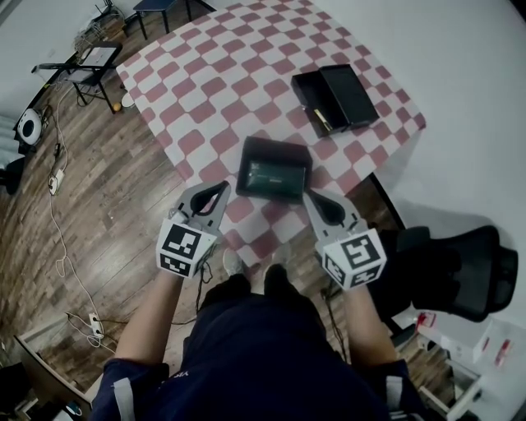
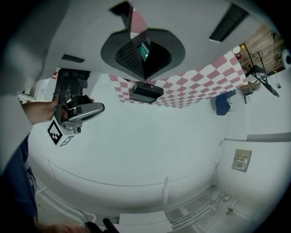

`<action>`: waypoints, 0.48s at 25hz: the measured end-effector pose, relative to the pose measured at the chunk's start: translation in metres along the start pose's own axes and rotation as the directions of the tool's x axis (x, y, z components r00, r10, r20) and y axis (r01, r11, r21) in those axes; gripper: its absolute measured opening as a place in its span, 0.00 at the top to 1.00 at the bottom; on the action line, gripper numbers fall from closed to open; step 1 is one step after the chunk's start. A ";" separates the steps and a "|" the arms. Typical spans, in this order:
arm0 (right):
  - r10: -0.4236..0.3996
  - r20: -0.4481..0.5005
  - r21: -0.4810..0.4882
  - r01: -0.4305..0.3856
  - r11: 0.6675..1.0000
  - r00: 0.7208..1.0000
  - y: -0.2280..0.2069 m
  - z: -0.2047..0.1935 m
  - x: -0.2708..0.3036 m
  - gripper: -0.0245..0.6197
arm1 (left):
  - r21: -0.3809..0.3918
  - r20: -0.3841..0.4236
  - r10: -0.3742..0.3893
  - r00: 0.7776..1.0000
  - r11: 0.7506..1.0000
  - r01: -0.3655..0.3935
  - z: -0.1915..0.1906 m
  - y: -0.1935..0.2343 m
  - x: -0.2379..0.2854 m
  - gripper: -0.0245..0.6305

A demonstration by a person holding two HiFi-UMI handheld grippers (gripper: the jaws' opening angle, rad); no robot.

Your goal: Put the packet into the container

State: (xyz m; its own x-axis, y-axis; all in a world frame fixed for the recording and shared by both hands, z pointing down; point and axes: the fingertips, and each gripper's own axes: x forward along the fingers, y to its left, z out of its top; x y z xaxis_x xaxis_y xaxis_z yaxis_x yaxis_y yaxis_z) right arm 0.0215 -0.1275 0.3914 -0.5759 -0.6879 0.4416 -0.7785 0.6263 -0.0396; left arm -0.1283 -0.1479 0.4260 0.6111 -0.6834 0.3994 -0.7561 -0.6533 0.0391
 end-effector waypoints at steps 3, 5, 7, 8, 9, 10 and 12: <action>-0.001 0.001 -0.005 0.001 1.000 1.000 0.002 0.000 0.002 0.94 | -0.002 0.002 -0.003 1.000 1.000 0.003 0.000 0.000 -0.001 0.93; -0.002 -0.005 -0.011 0.002 1.000 1.000 0.002 -0.002 0.003 0.94 | -0.003 -0.001 -0.001 1.000 1.000 0.001 -0.001 0.001 0.000 0.93; -0.003 -0.011 -0.022 0.003 1.000 1.000 0.003 -0.004 0.004 0.94 | -0.002 -0.009 0.002 1.000 1.000 -0.002 -0.002 0.001 0.000 0.93; -0.002 -0.012 -0.025 0.002 1.000 1.000 0.003 -0.004 0.004 0.94 | -0.002 -0.010 0.002 1.000 1.000 -0.002 -0.001 0.001 0.000 0.93; -0.001 -0.012 -0.027 0.000 1.000 1.000 0.003 -0.004 0.005 0.94 | -0.001 -0.010 0.001 1.000 1.000 -0.001 -0.001 0.001 0.000 0.93; 0.000 -0.012 -0.029 -0.001 1.000 1.000 0.003 -0.004 0.005 0.94 | 0.003 -0.010 0.001 1.000 1.000 -0.001 0.000 0.001 0.000 0.93; 0.000 -0.017 -0.030 -0.001 1.000 1.000 0.002 -0.005 0.005 0.94 | 0.019 -0.012 0.003 1.000 1.000 -0.003 0.002 -0.001 0.001 0.93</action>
State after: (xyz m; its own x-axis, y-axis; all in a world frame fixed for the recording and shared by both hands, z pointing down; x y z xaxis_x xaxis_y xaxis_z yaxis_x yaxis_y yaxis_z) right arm 0.0179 -0.1282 0.3979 -0.5720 -0.6813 0.4568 -0.7702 0.6377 -0.0133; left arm -0.1270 -0.1485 0.4247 0.6060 -0.6815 0.4103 -0.7532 -0.6575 0.0203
